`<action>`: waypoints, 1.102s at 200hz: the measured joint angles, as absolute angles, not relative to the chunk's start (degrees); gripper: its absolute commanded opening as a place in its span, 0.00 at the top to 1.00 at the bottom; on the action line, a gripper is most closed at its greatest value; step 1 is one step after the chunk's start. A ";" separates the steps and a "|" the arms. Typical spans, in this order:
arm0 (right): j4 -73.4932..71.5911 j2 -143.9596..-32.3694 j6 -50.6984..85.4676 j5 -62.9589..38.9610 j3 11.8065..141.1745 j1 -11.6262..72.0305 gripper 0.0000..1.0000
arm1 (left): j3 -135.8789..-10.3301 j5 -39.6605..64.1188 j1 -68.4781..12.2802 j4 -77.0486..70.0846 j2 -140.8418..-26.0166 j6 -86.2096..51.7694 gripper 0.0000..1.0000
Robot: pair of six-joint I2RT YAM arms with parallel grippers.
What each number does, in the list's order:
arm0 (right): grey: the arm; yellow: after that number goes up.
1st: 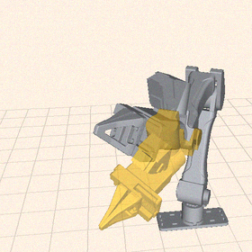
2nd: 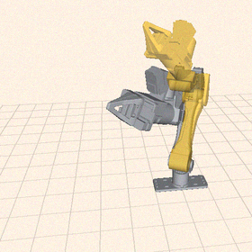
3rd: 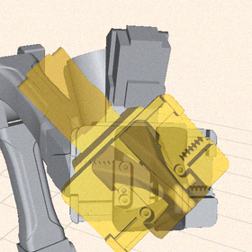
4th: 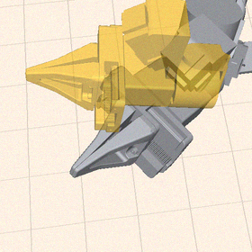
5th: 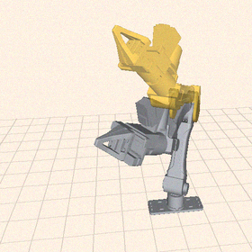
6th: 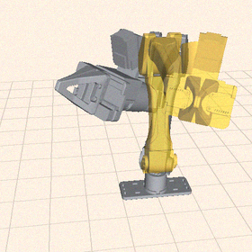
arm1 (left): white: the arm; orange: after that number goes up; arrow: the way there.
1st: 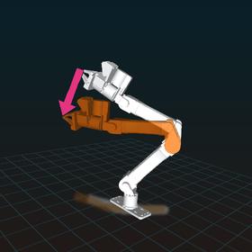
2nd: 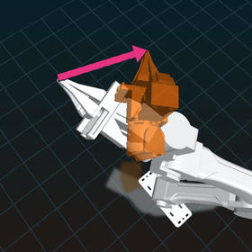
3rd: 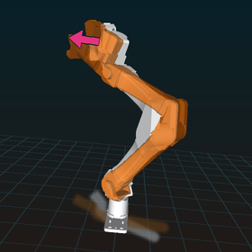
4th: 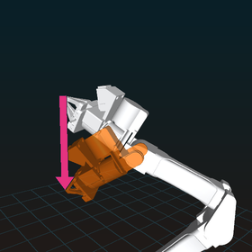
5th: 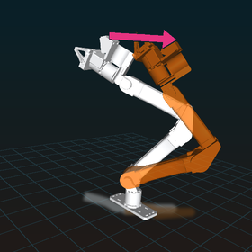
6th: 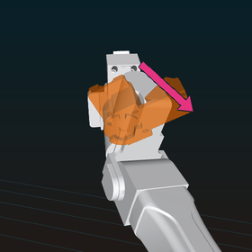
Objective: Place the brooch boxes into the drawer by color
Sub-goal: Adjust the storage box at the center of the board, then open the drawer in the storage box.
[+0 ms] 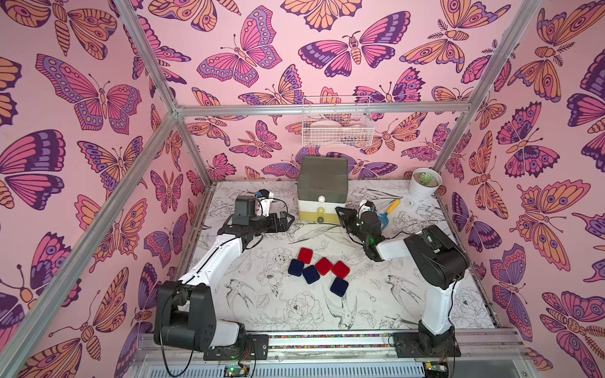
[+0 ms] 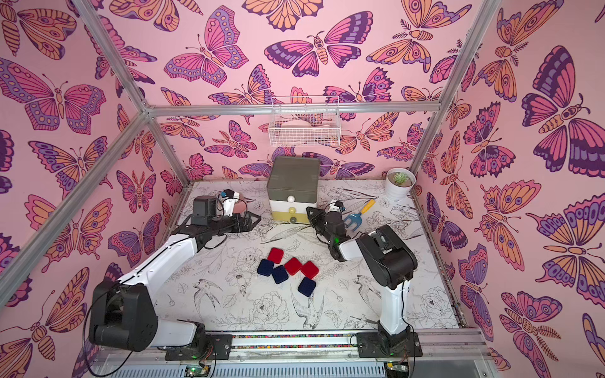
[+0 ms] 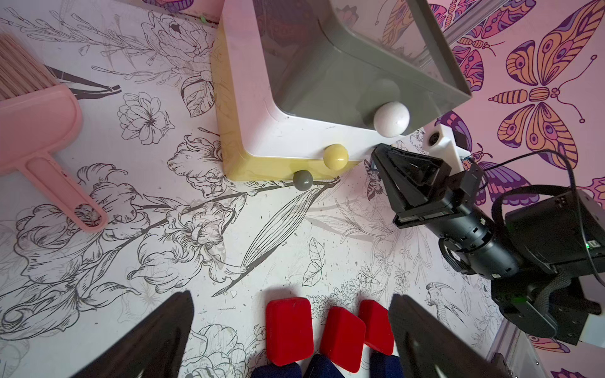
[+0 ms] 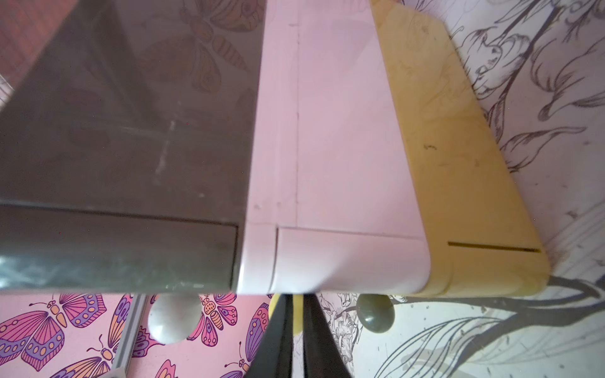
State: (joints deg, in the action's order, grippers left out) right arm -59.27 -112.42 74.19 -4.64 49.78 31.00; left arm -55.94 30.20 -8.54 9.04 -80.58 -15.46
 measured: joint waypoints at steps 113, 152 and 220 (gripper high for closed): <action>-56.23 -106.94 71.88 -4.95 49.78 32.14 0.56 | -55.92 30.20 -8.47 9.06 -80.58 -15.46 0.00; -58.67 -111.37 75.24 -4.54 49.93 37.74 0.51 | -55.92 30.20 -8.47 9.06 -80.58 -15.46 0.00; -58.54 -116.05 77.43 -3.05 53.23 38.02 0.40 | -55.59 30.20 -8.47 9.06 -80.58 -15.46 0.00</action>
